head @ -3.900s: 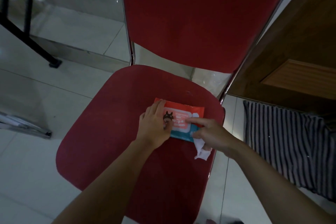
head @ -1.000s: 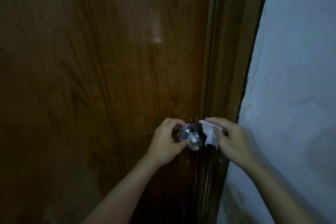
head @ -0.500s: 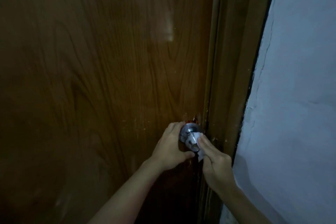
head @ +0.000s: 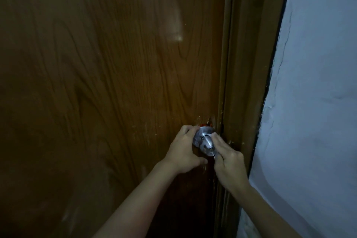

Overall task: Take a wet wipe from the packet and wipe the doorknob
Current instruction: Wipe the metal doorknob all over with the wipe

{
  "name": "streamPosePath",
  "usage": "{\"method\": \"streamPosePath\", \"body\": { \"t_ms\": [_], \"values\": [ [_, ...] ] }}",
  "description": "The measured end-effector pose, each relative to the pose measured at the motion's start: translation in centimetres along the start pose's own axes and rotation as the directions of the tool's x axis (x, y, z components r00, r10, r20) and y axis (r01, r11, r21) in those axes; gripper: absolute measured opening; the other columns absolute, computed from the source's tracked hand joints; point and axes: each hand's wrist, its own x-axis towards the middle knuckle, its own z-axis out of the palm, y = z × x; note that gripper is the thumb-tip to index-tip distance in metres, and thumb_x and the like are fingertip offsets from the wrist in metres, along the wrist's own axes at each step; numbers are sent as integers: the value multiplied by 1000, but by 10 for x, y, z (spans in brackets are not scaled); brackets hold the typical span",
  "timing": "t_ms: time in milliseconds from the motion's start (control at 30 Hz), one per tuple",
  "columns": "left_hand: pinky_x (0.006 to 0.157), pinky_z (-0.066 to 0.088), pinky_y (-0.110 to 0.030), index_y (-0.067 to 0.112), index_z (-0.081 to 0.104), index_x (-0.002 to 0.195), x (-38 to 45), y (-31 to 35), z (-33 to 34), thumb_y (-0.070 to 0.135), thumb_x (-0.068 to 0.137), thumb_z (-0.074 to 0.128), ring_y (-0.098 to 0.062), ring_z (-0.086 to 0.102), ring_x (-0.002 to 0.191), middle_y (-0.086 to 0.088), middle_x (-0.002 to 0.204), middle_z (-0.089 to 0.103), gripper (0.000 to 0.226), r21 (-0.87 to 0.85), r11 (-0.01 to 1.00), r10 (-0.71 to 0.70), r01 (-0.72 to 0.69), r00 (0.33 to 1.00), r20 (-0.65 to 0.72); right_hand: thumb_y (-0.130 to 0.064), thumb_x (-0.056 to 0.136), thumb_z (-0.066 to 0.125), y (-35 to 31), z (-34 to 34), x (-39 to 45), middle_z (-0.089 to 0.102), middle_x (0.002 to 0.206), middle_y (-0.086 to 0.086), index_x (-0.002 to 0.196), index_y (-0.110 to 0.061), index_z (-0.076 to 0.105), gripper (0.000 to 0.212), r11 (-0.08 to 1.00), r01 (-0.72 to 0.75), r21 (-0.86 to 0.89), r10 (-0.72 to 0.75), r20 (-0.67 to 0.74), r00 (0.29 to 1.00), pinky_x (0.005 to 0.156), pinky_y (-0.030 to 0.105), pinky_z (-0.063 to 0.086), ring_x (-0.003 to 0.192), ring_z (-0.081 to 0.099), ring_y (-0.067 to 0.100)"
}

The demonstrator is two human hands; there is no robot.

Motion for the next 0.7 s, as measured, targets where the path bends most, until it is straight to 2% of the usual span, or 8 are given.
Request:
{"method": "streamPosePath", "body": {
  "t_ms": [67,167,300,367,467,567,633,700],
  "values": [
    [96,30,-15,14,26,143,-1,1,1,21,66,81,-14,36,126,1,137,33,96,2,1000,2,-1,1000,-6,0,82,43,1,0,-4,55,129,17,126,-1,48,44,1000,31,-1,-31,0,1000,97,4,34,120,50,20],
    [95,30,-14,14,26,143,-1,1,2,21,64,82,-14,36,126,2,136,33,97,-1,1000,-6,6,1000,-19,-8,79,42,0,-5,-5,63,120,20,122,0,52,45,1000,-13,2,13,-42,999,82,15,46,102,65,29],
    [95,29,-15,14,26,143,-1,2,2,19,65,81,-15,36,126,2,137,33,95,-4,1000,-5,5,1000,-10,1,80,40,-5,-3,7,52,130,12,123,0,51,45,995,81,-51,-79,48,996,101,2,23,123,46,18],
    [95,29,-16,15,26,143,-1,2,1,20,66,81,-15,35,127,2,138,32,95,3,1000,-4,4,1000,0,-3,80,39,-5,-2,3,49,126,3,120,0,54,42,993,114,-36,-113,45,993,102,0,22,124,44,12],
    [96,28,-15,15,26,143,-2,1,0,19,65,81,-14,35,127,3,138,32,95,-6,1000,-13,13,1000,3,-12,78,40,-2,-8,-8,62,105,1,101,-1,67,38,994,107,29,-101,-154,983,89,0,39,104,57,5],
    [96,29,-15,16,26,143,-1,0,0,19,65,81,-14,36,127,4,138,32,96,-22,999,-25,25,1000,7,-9,79,44,-1,-18,4,64,92,-3,96,-11,69,30,995,17,97,8,-251,968,73,-5,40,88,57,-4],
    [97,30,-16,16,27,143,0,0,0,19,65,82,-14,37,127,3,138,33,95,-21,999,-29,29,1000,5,-1,83,46,0,-15,11,61,107,-4,110,-7,64,34,999,18,45,-12,-131,991,84,-5,37,101,55,-2],
    [98,31,-17,16,28,143,0,0,0,19,65,82,-14,37,127,3,138,34,94,-17,999,-28,28,1000,7,4,85,44,-1,-6,7,51,123,-1,122,-3,54,39,998,65,15,-65,13,998,97,-1,29,119,49,10]
  ]
}}
